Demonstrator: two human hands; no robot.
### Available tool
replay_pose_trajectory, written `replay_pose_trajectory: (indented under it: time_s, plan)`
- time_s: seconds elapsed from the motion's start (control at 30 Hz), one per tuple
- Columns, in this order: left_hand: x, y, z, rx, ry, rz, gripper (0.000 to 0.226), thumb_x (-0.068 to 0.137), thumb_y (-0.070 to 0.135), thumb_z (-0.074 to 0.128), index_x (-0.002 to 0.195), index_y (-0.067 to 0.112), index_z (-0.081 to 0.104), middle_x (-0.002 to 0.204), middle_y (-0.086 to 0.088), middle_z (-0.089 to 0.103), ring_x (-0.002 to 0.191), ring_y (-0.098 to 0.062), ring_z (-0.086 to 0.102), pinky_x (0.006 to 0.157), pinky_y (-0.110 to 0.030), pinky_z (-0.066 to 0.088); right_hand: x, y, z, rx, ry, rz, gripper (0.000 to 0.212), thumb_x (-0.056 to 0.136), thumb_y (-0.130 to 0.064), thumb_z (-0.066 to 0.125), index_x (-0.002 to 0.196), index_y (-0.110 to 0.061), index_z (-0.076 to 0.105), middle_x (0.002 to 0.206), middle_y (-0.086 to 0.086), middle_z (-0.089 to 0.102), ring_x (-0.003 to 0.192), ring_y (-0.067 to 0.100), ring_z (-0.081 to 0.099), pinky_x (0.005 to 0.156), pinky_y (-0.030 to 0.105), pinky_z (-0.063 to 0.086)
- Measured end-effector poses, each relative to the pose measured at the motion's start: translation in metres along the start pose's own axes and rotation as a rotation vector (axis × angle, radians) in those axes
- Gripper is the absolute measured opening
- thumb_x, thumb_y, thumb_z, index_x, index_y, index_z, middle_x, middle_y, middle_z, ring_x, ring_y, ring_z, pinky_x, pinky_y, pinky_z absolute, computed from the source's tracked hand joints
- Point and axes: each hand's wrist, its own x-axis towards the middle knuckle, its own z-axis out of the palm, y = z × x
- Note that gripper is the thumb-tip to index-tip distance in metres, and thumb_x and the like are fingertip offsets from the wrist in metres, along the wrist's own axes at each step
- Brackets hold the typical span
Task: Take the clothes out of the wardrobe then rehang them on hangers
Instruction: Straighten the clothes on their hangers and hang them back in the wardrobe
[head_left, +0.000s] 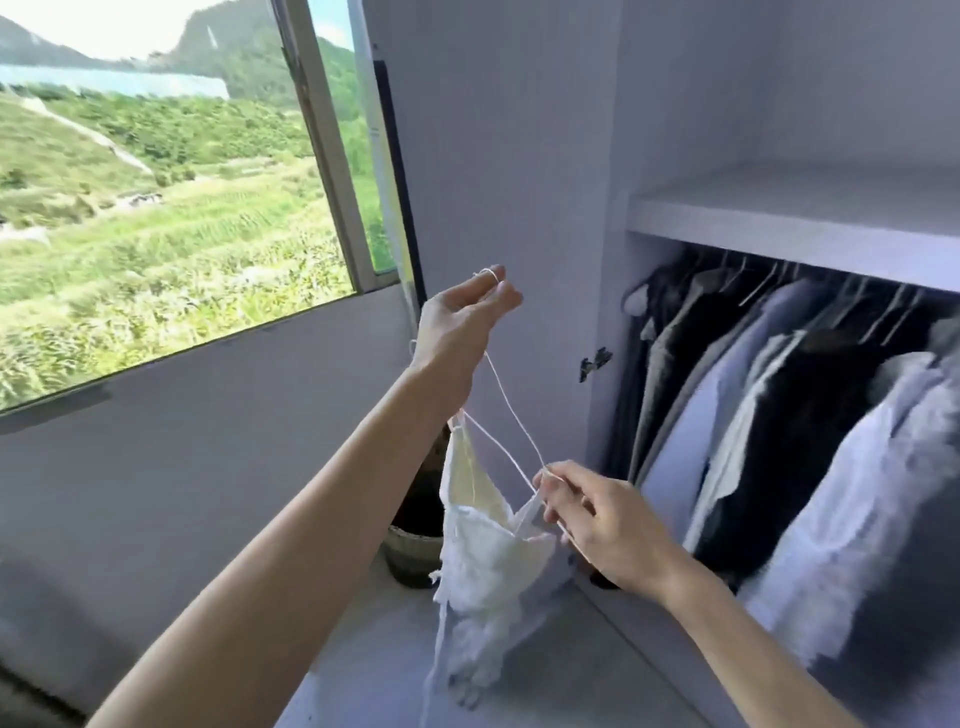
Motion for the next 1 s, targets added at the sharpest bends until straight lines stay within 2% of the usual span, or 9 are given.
replay_pose_trajectory:
  time_s: [0.2,0.33,0.4,0.53,0.63,0.77,0.87,0.93,1.0]
  plan:
    - [0.035,0.014,0.027,0.118,-0.182,0.096,0.025,0.092,0.026,0.068,0.116,0.027,0.071,0.129,0.018,0.064,0.119,-0.007,0.062,0.106,-0.028,0.046,0.012,0.006,-0.038,-0.246,0.368,0.05,0.029,0.106,-0.029,0.036,0.093,-0.028,0.063,0.075,-0.021,0.061,0.081,0.0,0.052,0.066,0.02,0.038]
    - [0.026,-0.027,0.029,0.172,0.106,0.247,0.04,0.097,0.04,0.056,0.135,0.027,0.057,0.13,0.009,0.054,0.115,-0.003,0.057,0.097,-0.024,0.045,0.028,-0.004,-0.065,-0.208,0.438,0.089,0.031,0.107,-0.025,0.037,0.09,-0.022,0.063,0.07,-0.015,0.06,0.068,0.001,0.055,0.063,0.019,0.037]
    - [0.002,-0.08,0.028,0.199,0.207,0.176,0.055,0.096,0.053,0.052,0.144,0.028,0.042,0.141,0.007,0.041,0.124,-0.007,0.049,0.102,-0.03,0.041,0.033,-0.011,-0.078,-0.197,0.476,0.089,0.032,0.107,-0.027,0.037,0.086,-0.026,0.061,0.059,-0.018,0.059,0.06,0.0,0.055,0.056,0.012,0.034]
    - [-0.054,-0.187,0.027,0.357,-0.029,-0.058,0.105,0.08,0.082,0.054,0.158,0.035,0.002,0.164,0.01,0.007,0.151,-0.017,0.016,0.121,-0.046,0.024,0.035,-0.026,-0.102,-0.155,0.552,0.056,0.034,0.106,-0.029,0.035,0.087,-0.026,0.063,0.053,-0.021,0.055,0.052,0.001,0.052,0.054,0.011,0.037]
    - [-0.078,-0.231,0.036,0.523,-0.191,-0.11,0.136,0.06,0.092,0.062,0.156,0.035,-0.017,0.165,0.01,-0.011,0.153,-0.015,0.0,0.123,-0.045,0.015,0.029,-0.035,-0.119,-0.076,0.62,0.027,0.037,0.105,-0.029,0.036,0.082,-0.023,0.065,0.056,-0.016,0.053,0.054,0.003,0.049,0.058,0.016,0.037]
    - [-0.075,-0.249,0.061,0.684,-0.092,-0.209,0.149,0.05,0.078,0.077,0.156,0.029,-0.016,0.164,-0.009,0.002,0.139,-0.045,0.032,0.112,-0.055,0.036,0.001,-0.038,-0.141,0.035,0.703,-0.009,0.041,0.104,-0.029,0.038,0.084,-0.007,0.066,0.059,-0.007,0.046,0.057,0.013,0.043,0.059,0.034,0.041]
    - [-0.048,-0.259,0.072,0.67,-0.078,-0.377,0.127,0.062,0.072,0.077,0.158,0.027,0.008,0.165,-0.014,0.005,0.144,-0.046,0.026,0.115,-0.055,0.029,-0.027,-0.028,-0.163,0.111,0.786,0.0,0.038,0.105,-0.027,0.04,0.084,-0.011,0.068,0.057,-0.012,0.046,0.055,0.007,0.043,0.056,0.022,0.041]
    - [-0.032,-0.267,0.079,0.787,-0.263,-0.344,0.076,0.08,0.07,0.058,0.14,0.025,0.048,0.154,-0.015,0.037,0.139,-0.04,0.037,0.113,-0.054,0.034,-0.046,-0.017,-0.177,0.142,0.858,0.039,0.037,0.104,-0.026,0.041,0.082,-0.016,0.068,0.056,-0.012,0.045,0.053,0.007,0.041,0.052,0.019,0.039]
    - [-0.023,-0.269,0.084,0.823,-0.477,-0.292,0.049,0.093,0.059,0.045,0.126,0.026,0.058,0.129,-0.006,0.062,0.12,-0.035,0.055,0.096,-0.046,0.044,-0.065,-0.002,-0.19,0.148,0.939,0.088,0.038,0.104,-0.024,0.042,0.078,-0.019,0.068,0.055,-0.011,0.044,0.052,0.009,0.039,0.05,0.02,0.038]
